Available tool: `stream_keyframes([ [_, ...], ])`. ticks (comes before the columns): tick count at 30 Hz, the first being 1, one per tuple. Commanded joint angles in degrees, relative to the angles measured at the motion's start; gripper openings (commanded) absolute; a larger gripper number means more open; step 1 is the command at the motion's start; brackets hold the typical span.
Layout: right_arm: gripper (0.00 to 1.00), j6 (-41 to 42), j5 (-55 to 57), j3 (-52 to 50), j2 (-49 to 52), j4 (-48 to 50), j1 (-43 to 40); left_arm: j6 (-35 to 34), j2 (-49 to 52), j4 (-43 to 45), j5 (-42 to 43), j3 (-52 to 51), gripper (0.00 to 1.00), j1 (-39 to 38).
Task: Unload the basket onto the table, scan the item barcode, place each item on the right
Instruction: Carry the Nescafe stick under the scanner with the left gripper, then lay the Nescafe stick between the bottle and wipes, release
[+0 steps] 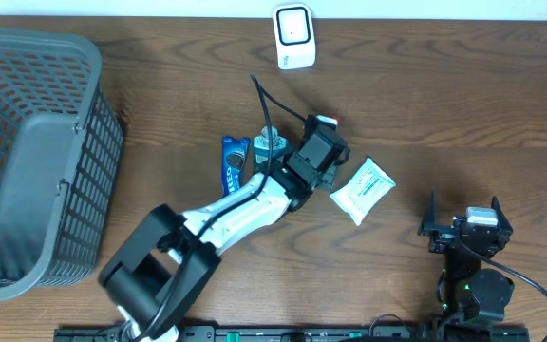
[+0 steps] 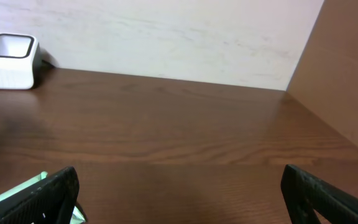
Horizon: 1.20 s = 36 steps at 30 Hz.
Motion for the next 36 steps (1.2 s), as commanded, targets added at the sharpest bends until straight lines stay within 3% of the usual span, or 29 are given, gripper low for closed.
stream_keyframes([
  [1,0.99,0.37,0.28,-0.09,-0.31,-0.13,0.50,-2.60,4.15,-1.16,-1.88,0.09,0.07,-0.04],
  [2,0.99,0.39,0.28,-0.09,-0.31,-0.13,0.48,-2.86,4.44,-1.36,-1.62,0.09,0.07,-0.15],
  [5,0.99,0.37,0.28,-0.09,-0.31,-0.13,0.48,-2.93,3.91,-1.33,0.87,0.11,0.58,-0.20],
  [6,0.99,0.39,0.28,-0.09,-0.31,-0.13,0.50,-2.91,3.28,-1.33,0.87,0.11,0.69,-0.20],
  [8,0.99,0.39,0.28,-0.09,-0.31,-0.13,0.50,-2.16,2.03,-1.36,0.87,0.11,0.82,-0.20],
  [10,0.99,0.39,0.28,-0.09,-0.31,-0.13,0.50,-0.81,0.24,-1.36,0.83,0.11,0.88,-0.20],
  [14,0.99,0.39,0.28,-0.09,-0.31,-0.13,0.48,-0.26,-2.82,-1.31,0.42,0.11,0.88,-0.20],
  [15,0.99,0.39,0.28,-0.09,-0.31,-0.13,0.50,-0.24,-3.15,-1.18,0.44,0.11,0.81,-0.17],
  [18,0.99,0.39,0.28,-0.09,-0.31,-0.13,0.48,-0.33,-3.17,-1.16,0.50,0.11,0.33,-0.20],
  [19,0.99,0.39,0.28,-0.09,-0.31,-0.13,0.50,-0.31,-3.08,-1.18,0.92,0.11,0.24,-0.35],
  [20,0.99,0.37,0.28,-0.09,-0.31,-0.13,0.50,-0.33,-3.08,-1.16,1.01,0.11,0.19,-0.57],
  [23,0.99,0.39,0.28,-0.09,-0.31,-0.13,0.48,-0.24,-3.08,-0.92,1.09,0.11,0.19,-1.55],
  [25,0.99,0.37,0.28,-0.09,-0.31,-0.13,0.48,0.52,-3.10,-0.79,1.09,0.11,0.07,-2.29],
  [31,0.99,0.39,0.28,-0.09,-0.31,-0.13,0.48,5.99,-4.81,-0.26,1.05,1.66,0.07,-6.10],
  [33,0.99,0.39,0.28,-0.09,-0.31,-0.13,0.50,8.31,-6.56,-0.26,0.85,2.60,0.17,-7.19],
  [34,0.99,0.39,0.28,-0.09,-0.31,-0.13,0.48,10.78,-8.59,-0.31,0.85,3.67,0.44,-7.74],
  [36,0.99,0.39,0.28,-0.09,-0.31,-0.13,0.48,13.40,-11.28,-0.31,0.55,4.90,0.74,-7.78],
])
